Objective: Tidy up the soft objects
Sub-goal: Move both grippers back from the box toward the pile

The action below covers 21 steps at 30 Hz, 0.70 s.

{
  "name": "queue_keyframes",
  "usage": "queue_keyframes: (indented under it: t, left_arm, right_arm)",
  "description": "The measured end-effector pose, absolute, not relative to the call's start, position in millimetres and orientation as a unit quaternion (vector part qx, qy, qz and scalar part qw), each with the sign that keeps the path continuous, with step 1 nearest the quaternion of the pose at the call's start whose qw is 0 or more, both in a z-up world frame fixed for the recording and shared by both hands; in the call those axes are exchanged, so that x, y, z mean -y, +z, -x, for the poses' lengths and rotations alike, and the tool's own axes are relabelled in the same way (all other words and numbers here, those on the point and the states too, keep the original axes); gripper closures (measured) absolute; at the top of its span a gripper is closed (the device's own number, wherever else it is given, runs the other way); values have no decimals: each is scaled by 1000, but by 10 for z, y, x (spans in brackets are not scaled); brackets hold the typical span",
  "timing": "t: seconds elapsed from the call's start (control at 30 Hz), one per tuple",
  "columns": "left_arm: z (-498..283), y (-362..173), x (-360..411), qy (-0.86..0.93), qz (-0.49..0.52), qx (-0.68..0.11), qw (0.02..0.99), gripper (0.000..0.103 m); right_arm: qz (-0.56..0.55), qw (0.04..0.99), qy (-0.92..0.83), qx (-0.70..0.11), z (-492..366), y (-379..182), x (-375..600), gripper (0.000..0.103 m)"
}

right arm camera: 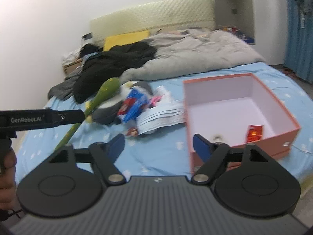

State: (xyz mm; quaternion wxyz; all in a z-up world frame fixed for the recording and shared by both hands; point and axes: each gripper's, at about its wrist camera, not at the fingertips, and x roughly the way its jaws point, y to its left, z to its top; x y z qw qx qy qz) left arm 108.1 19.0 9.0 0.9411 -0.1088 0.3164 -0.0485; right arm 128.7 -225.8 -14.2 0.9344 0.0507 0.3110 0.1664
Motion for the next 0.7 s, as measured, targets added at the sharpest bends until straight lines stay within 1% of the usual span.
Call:
queue_keyframes:
  t: [0.1,0.17,0.37,0.53,0.7]
  left_arm:
    - [-1089,-13,-381,-19,110,-319,941,57]
    - [-1096,-83,-505,0,114,-322,940,55]
    - [-1252,-266,-756,26,115,-335,935,55]
    - [-1529,-522,-906,40,124,-343,930,55]
    - [-1808,-878,-1022,51,124,-358,924,55]
  right_arm:
    - [-47,927,182,-324,-1398,-244,2075,24]
    - [-44,923,187,-332,-1463,-317,1968,24]
    - [-39,908,197,-368,-1635,-404,1732,24]
    - [36,910,172,-375,-1755,-325,1537,24]
    - [67,897,156,-409,-1952,-345,1452,24]
